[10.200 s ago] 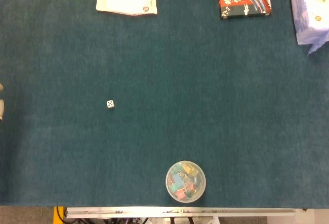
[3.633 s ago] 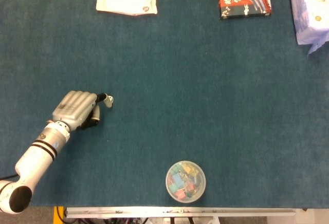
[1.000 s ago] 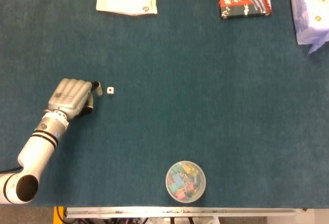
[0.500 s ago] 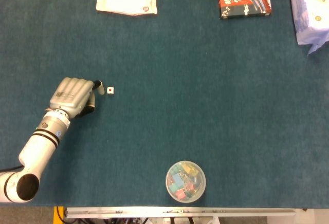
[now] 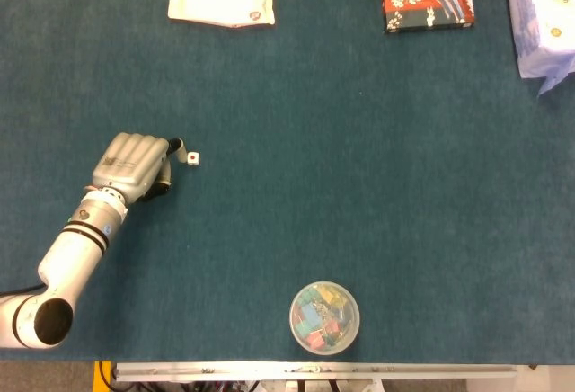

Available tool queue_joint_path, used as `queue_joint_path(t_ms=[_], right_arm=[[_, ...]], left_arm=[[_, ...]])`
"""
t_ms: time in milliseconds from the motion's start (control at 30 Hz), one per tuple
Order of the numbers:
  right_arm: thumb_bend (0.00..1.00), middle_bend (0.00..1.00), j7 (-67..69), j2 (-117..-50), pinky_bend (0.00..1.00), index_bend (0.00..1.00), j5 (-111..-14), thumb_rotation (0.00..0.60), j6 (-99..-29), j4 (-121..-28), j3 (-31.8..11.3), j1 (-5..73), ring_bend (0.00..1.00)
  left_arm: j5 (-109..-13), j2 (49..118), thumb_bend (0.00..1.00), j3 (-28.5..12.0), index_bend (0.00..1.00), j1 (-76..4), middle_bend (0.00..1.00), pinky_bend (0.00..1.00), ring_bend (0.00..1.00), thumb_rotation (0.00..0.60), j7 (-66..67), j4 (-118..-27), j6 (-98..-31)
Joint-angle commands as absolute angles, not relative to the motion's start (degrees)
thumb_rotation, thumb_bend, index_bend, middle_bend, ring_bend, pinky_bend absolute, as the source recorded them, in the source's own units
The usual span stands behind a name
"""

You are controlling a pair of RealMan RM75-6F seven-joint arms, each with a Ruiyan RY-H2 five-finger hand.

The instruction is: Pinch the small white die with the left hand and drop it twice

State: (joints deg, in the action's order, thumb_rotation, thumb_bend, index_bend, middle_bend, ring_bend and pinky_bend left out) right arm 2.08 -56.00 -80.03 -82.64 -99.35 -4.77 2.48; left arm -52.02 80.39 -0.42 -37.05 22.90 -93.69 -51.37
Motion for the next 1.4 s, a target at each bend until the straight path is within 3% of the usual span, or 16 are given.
queue_joint_path(t_ms=[33,1400], right_arm=[[0.12,0.53,2.3,-55.9,0.63,0.44,-80.1,0.600,-82.6,-99.4,-4.8,2.5,0.46],[0.12,0.53,9.0,-53.2,0.63,0.44,-81.7,0.600,-84.8,-100.3,-4.9,1.0,0.46]], left_arm=[[-52.0,80.4,1.00,-0.4,0.34,-37.1,1.00,1.00,1.00,0.600,22.9,-93.7,-51.2],[-50.6,81.6,1.00,-1.1,0.34,-40.5,1.00,1.00,1.00,0.600,26.3,-96.2,-51.8]])
